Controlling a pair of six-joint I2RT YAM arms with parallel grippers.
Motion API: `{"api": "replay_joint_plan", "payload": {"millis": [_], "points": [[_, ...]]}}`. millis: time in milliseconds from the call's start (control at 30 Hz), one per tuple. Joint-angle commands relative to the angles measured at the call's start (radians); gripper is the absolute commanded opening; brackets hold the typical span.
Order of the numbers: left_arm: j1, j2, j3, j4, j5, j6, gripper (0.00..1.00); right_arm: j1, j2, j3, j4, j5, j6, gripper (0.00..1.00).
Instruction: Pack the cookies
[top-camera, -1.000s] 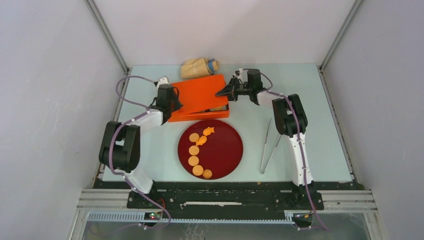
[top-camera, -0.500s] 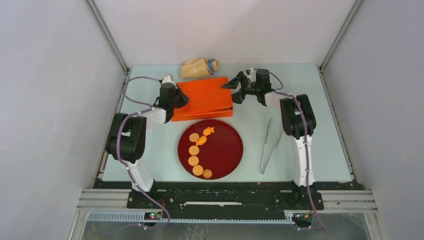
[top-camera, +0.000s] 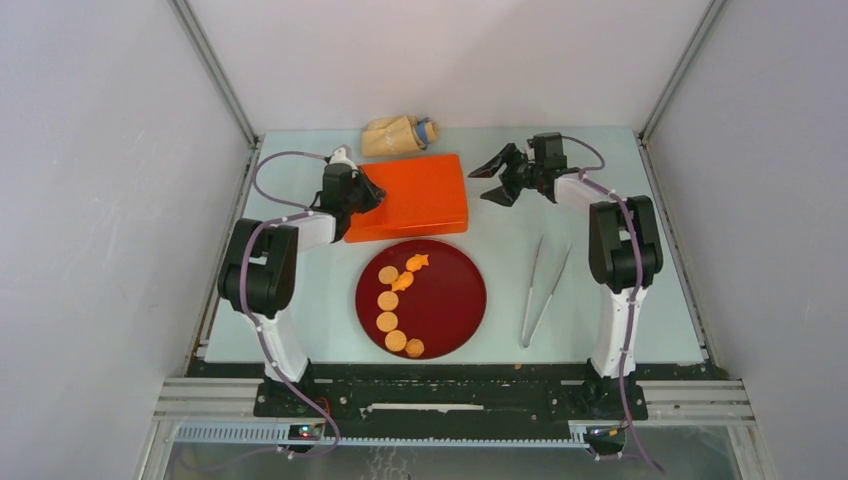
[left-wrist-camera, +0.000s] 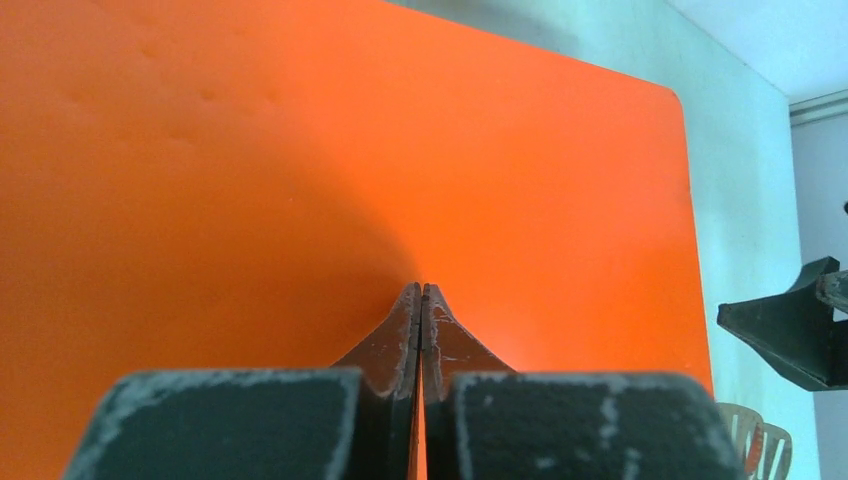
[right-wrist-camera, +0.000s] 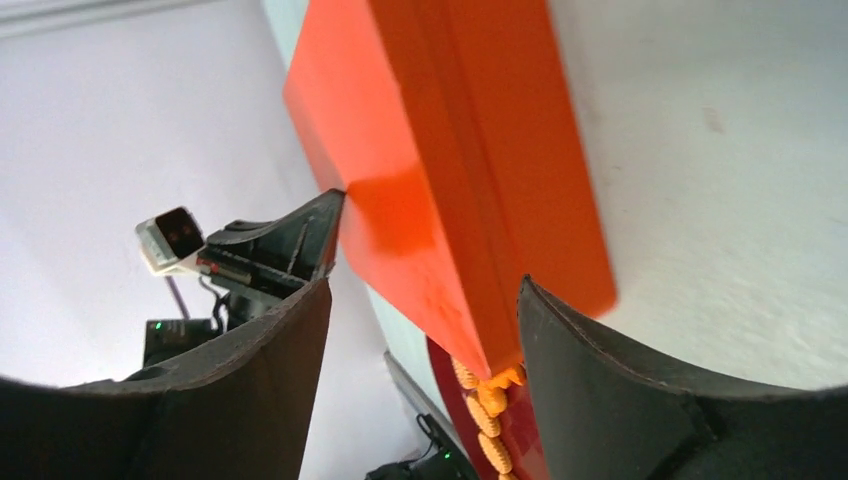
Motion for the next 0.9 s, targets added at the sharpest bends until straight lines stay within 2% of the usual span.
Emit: {"api": "replay_joint_plan", "payload": {"millis": [0, 67, 100, 200, 233, 433, 500, 600, 867], "points": [[0.001, 0.059, 0.031, -0.078, 0.043, -0.011, 0.0, -0.008, -0.121, -0.018, -0.144, 0.164, -0.095, 0.75], [0.001, 0.047, 0.033, -0.071, 0.059, -0.016, 0.0, -0.002, -0.128, 0.006, -0.19, 0.2, -0.141, 0.7], [0.0, 0.028, 0.03, -0.07, 0.062, -0.021, 0.0, 0.003, -0.12, 0.035, -0.228, 0.215, -0.163, 0.64], [0.001, -0.08, 0.005, -0.091, 0.034, -0.038, 0.0, 0.019, -0.048, 0.167, -0.36, 0.249, -0.229, 0.4], [0.001, -0.129, -0.006, -0.123, 0.004, -0.043, 0.0, 0.022, -0.016, 0.215, -0.403, 0.262, -0.246, 0.28], [0.035, -0.44, -0.1, -0.312, -0.195, -0.142, 0.0, 0.021, 0.106, 0.402, -0.529, 0.326, -0.258, 0.1], [0.036, -0.535, -0.135, -0.396, -0.301, -0.151, 0.0, 0.017, 0.136, 0.456, -0.58, 0.356, -0.278, 0.06], [0.056, -0.559, -0.151, -0.523, -0.443, -0.161, 0.0, 0.02, 0.188, 0.536, -0.657, 0.398, -0.315, 0.05], [0.099, -0.296, -0.029, -0.601, -0.436, -0.179, 0.0, 0.059, 0.246, 0.569, -0.688, 0.368, -0.338, 0.04]]}}
